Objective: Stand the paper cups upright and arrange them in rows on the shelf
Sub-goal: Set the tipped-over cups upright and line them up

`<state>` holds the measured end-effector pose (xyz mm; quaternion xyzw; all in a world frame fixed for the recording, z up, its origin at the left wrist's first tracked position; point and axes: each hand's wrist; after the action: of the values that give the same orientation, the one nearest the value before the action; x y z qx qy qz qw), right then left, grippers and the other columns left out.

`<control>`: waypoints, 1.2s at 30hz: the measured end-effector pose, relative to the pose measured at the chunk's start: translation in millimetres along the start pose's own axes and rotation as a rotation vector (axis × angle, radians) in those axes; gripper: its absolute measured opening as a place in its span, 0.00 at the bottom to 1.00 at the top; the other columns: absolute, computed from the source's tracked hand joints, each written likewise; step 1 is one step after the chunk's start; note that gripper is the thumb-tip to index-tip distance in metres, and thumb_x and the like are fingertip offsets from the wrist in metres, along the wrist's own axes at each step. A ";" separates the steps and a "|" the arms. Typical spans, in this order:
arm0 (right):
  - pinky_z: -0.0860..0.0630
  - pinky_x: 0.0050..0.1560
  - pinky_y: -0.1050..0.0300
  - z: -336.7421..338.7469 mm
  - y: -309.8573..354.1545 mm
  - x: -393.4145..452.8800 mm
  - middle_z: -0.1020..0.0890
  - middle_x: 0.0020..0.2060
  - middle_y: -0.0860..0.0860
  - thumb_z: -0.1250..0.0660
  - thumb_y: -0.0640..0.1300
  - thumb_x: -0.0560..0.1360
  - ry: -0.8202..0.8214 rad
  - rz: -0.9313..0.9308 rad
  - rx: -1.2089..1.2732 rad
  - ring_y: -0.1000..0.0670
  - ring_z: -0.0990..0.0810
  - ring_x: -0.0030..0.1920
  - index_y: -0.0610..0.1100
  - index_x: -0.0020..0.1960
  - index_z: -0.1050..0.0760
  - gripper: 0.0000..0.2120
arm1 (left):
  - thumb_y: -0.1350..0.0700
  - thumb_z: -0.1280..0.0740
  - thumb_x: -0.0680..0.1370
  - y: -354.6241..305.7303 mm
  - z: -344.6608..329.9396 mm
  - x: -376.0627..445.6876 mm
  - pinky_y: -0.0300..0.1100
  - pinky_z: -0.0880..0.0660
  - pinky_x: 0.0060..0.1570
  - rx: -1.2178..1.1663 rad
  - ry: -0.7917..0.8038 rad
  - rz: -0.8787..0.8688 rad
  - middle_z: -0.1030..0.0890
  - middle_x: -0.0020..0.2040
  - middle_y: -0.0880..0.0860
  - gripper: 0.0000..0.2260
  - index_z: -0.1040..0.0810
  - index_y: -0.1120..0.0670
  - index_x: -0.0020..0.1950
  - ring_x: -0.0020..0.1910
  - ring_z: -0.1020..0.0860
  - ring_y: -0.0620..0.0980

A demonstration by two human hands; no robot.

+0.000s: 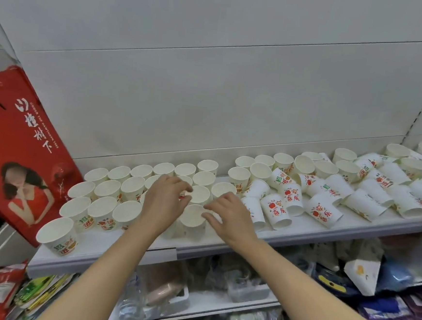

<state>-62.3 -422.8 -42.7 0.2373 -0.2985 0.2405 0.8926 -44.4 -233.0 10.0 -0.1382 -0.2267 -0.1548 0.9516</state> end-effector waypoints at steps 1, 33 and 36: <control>0.30 0.43 0.56 6.0 -13.4 1.9 0.18 0.39 0.52 0.34 0.51 0.74 -0.006 0.001 -0.024 0.48 0.26 0.43 0.46 0.45 0.19 0.10 | 0.49 0.31 0.76 -11.8 -5.7 10.6 0.43 0.31 0.49 0.006 0.036 -0.012 0.18 0.53 0.44 0.08 0.17 0.46 0.54 0.55 0.27 0.49; 0.31 0.43 0.50 31.0 -199.6 68.5 0.19 0.31 0.53 0.23 0.47 0.62 0.180 -0.127 -0.234 0.45 0.24 0.38 0.48 0.35 0.20 0.06 | 0.57 0.34 0.74 -90.2 -113.0 135.5 0.43 0.40 0.38 0.338 0.451 -0.156 0.21 0.40 0.56 0.06 0.17 0.54 0.46 0.50 0.26 0.56; 0.31 0.43 0.50 29.3 -200.7 65.9 0.19 0.30 0.53 0.23 0.49 0.62 0.200 -0.106 -0.262 0.46 0.25 0.37 0.48 0.34 0.19 0.07 | 0.57 0.32 0.73 -79.4 -104.9 130.9 0.43 0.39 0.36 0.369 0.551 -0.183 0.31 0.32 0.53 0.05 0.23 0.52 0.37 0.47 0.25 0.57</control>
<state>86.6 -575.3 -35.5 0.1094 -0.2238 0.1744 0.9527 79.1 -370.9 -2.7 0.1039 0.0030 -0.2275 0.9682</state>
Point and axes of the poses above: each hand's wrist, its own x-axis towards the middle knuckle, its own z-axis out of the back of the hand, y = z × x
